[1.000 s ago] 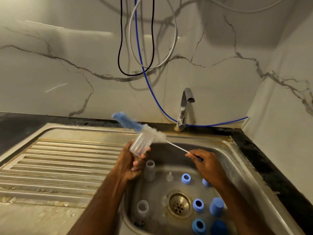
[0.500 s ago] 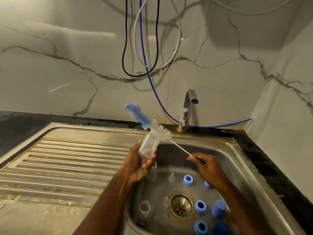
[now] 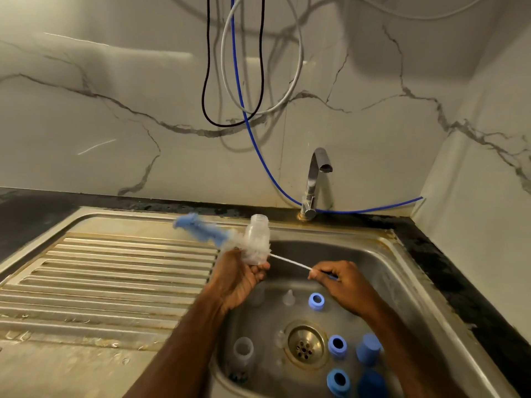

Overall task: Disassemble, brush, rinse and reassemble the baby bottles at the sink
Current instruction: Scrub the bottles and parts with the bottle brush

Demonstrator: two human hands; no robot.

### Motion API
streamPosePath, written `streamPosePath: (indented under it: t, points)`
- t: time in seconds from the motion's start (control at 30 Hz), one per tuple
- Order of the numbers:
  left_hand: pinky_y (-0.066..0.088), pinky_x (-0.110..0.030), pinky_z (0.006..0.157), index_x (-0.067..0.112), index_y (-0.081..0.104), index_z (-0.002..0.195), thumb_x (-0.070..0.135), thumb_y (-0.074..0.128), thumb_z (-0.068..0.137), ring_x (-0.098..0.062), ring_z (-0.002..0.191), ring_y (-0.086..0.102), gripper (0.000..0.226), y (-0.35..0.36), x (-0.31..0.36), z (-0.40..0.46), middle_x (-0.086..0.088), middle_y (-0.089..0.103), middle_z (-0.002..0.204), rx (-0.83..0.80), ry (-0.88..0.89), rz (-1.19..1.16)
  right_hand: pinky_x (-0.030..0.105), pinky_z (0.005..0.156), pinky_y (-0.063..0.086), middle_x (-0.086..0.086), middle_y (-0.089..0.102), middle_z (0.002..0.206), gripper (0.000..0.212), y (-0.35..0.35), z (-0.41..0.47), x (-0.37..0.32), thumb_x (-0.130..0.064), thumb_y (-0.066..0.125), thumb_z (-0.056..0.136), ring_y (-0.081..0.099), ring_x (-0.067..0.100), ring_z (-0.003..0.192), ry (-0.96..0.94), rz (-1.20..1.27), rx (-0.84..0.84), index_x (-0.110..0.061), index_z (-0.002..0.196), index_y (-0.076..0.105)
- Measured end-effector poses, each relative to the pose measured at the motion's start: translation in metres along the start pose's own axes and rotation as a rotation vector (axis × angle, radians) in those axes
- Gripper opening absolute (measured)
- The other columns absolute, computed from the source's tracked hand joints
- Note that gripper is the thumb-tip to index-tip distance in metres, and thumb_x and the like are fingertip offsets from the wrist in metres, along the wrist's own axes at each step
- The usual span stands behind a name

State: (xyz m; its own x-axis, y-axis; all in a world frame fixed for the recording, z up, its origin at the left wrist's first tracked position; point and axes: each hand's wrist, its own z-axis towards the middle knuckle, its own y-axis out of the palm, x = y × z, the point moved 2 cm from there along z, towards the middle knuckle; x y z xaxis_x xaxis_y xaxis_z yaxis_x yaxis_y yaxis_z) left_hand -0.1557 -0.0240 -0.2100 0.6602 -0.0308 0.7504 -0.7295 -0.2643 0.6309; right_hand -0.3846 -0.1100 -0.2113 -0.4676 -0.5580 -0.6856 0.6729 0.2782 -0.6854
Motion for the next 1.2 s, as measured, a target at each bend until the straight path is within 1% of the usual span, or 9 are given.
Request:
streamPosePath:
  t: [0.13,0.3,0.43,0.6,0.8,0.97,1.03,1.13,1.2]
  points:
    - [0.057,-0.032,0.062,-0.001,0.052,0.132,0.037,0.04,0.105,-0.024,0.071,0.067,0.048,-0.008,0.0,0.007,-0.02,0.068,0.097,-0.007,-0.07,-0.047,0.022,0.082,0.053,-0.016,0.072,0.087,0.016,-0.01,0.0,0.004,-0.026,0.06,0.098,0.066,-0.002,0.087,0.05,0.052,0.201,-0.037,0.091,0.07]
    - [0.058,-0.034,0.074,0.007,0.065,0.111,0.03,0.043,0.102,-0.024,0.08,0.068,0.033,-0.001,0.002,0.005,-0.016,0.068,0.098,-0.03,0.042,-0.082,0.02,0.081,0.052,-0.012,0.074,0.085,0.017,-0.004,-0.001,-0.002,-0.019,0.062,0.097,0.069,0.002,0.086,0.026,0.084,-0.068,-0.026,0.09,0.076]
    - [0.05,-0.036,0.079,0.007,0.059,0.123,0.035,0.037,0.106,-0.024,0.08,0.068,0.04,-0.006,0.001,0.007,-0.016,0.075,0.095,-0.004,-0.018,-0.002,0.019,0.08,0.051,-0.009,0.074,0.086,0.017,-0.009,-0.003,0.003,-0.021,0.062,0.097,0.067,0.001,0.085,0.083,0.13,0.154,-0.03,0.09,0.073]
    - [0.055,-0.032,0.072,0.01,0.059,0.119,0.033,0.042,0.1,-0.022,0.077,0.07,0.034,-0.002,-0.001,0.003,-0.013,0.076,0.093,-0.036,-0.003,0.007,0.028,0.084,0.055,-0.007,0.075,0.086,0.019,-0.008,-0.001,0.006,-0.018,0.061,0.098,0.07,0.008,0.086,0.042,0.106,-0.08,-0.024,0.088,0.076]
    - [0.058,-0.03,0.063,0.004,0.056,0.126,0.038,0.038,0.104,-0.023,0.073,0.069,0.044,-0.002,-0.005,0.005,-0.021,0.069,0.098,-0.052,-0.067,-0.023,0.022,0.079,0.054,-0.007,0.075,0.084,0.018,0.001,0.0,0.002,-0.02,0.062,0.098,0.069,0.007,0.084,0.04,0.094,-0.025,-0.028,0.088,0.075]
    - [0.062,-0.036,0.075,0.004,0.052,0.136,0.027,0.084,0.072,-0.026,0.088,0.071,0.075,-0.009,0.004,0.005,-0.022,0.068,0.113,-0.125,0.005,-0.132,0.029,0.084,0.055,-0.007,0.074,0.086,0.019,-0.008,-0.002,0.005,-0.019,0.06,0.099,0.069,0.007,0.086,0.032,0.14,-0.022,-0.025,0.09,0.076]
    - [0.061,-0.036,0.073,0.002,0.051,0.137,0.018,0.086,0.068,-0.027,0.089,0.072,0.078,-0.004,0.002,0.003,-0.022,0.066,0.115,-0.125,-0.007,-0.119,0.033,0.083,0.056,-0.006,0.075,0.085,0.016,-0.002,0.0,0.003,-0.022,0.062,0.098,0.07,0.011,0.084,0.025,0.14,0.001,-0.025,0.091,0.076]
    - [0.061,-0.032,0.068,0.003,0.055,0.13,0.003,0.076,0.077,-0.024,0.085,0.073,0.057,-0.001,0.001,0.0,-0.016,0.07,0.106,-0.098,0.025,0.039,0.031,0.083,0.055,-0.011,0.074,0.084,0.019,0.001,0.002,0.002,-0.022,0.062,0.098,0.069,0.007,0.084,0.002,0.091,-0.048,-0.029,0.087,0.076]
    - [0.057,-0.03,0.064,0.015,0.054,0.126,-0.001,0.078,0.078,-0.022,0.085,0.072,0.056,-0.005,0.002,0.001,-0.012,0.068,0.111,-0.036,0.123,0.403,0.03,0.085,0.055,-0.015,0.074,0.084,0.019,-0.006,0.002,0.007,-0.021,0.063,0.097,0.069,0.004,0.085,0.018,0.067,-0.022,-0.032,0.087,0.075]
